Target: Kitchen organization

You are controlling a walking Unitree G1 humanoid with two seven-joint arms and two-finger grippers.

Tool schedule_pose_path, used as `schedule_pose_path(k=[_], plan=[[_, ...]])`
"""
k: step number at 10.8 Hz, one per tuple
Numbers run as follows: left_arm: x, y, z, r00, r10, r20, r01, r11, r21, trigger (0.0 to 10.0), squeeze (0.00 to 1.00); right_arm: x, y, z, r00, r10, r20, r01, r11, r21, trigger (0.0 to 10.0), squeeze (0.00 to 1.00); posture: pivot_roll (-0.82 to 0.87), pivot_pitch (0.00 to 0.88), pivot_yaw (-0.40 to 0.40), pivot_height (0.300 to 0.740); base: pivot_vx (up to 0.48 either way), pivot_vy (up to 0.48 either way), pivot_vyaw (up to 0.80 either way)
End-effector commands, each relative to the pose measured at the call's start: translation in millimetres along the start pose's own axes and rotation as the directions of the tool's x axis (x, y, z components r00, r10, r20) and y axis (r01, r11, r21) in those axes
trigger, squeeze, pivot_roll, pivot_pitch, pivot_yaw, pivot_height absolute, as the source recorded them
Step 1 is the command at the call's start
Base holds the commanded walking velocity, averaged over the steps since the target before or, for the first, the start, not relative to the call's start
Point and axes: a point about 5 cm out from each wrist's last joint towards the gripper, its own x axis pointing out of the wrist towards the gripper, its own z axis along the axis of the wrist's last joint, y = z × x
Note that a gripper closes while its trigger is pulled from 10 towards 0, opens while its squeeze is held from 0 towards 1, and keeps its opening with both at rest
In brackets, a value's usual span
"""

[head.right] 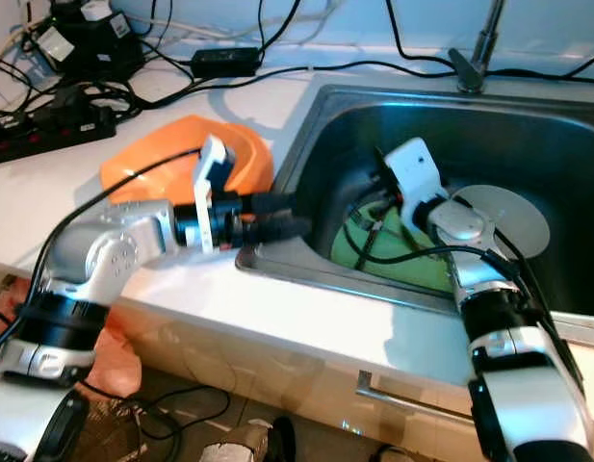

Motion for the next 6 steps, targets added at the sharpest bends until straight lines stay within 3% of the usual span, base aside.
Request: schedule_pose_path(k=[1, 3, 4, 5, 6], plan=[[-2.0, -1.9, -3, 0.999, 0.004, -0.033, -0.003, 0.999, 0.033, 10.0, 1.0, 1.5, -2.4, -1, 1.0, -0.014, -0.01, 0.013, 0.999, -0.046, 0.0, 0.0, 0.15, 0.13, 0.143, 0.74, 0.0, 0.0, 0.0], [0.5, -4.8, -16, 0.99, 0.006, -0.141, 0.008, 0.996, 0.094, 10.0, 1.0, 1.2, -20.0, -9, 0.989, -0.117, -0.088, 0.103, 0.983, -0.151, 0.0, 0.0, 0.15, 0.133, 0.147, 0.74, 0.0, 0.0, 0.0], [1.5, -5.6, -18, 0.988, 0.008, -0.155, 0.01, 0.993, 0.116, 10.0, 1.0, -0.2, -24.1, -12, 0.983, -0.137, -0.119, 0.108, 0.969, -0.222, 10.0, 0.0, 0.15, 0.135, 0.15, 0.74, 0.0, 0.0, 0.0], [2.0, -6.4, -17, 0.988, 0.01, -0.157, 0.01, 0.992, 0.125, 10.0, 0.31, -1.0, -25.4, -14, 0.98, -0.144, -0.135, 0.107, 0.962, -0.252, 10.0, 0.0, 0.15, 0.137, 0.151, 0.74, 0.0, 0.0, 0.0], [2.0, -6.6, -18, 0.987, 0.009, -0.16, 0.012, 0.992, 0.129, 10.0, 0.0, -1.0, -25.6, -16, 0.979, -0.148, -0.142, 0.104, 0.956, -0.276, 10.0, 0.0, 0.15, 0.139, 0.15, 0.74, 0.0, 0.0, 0.0]])
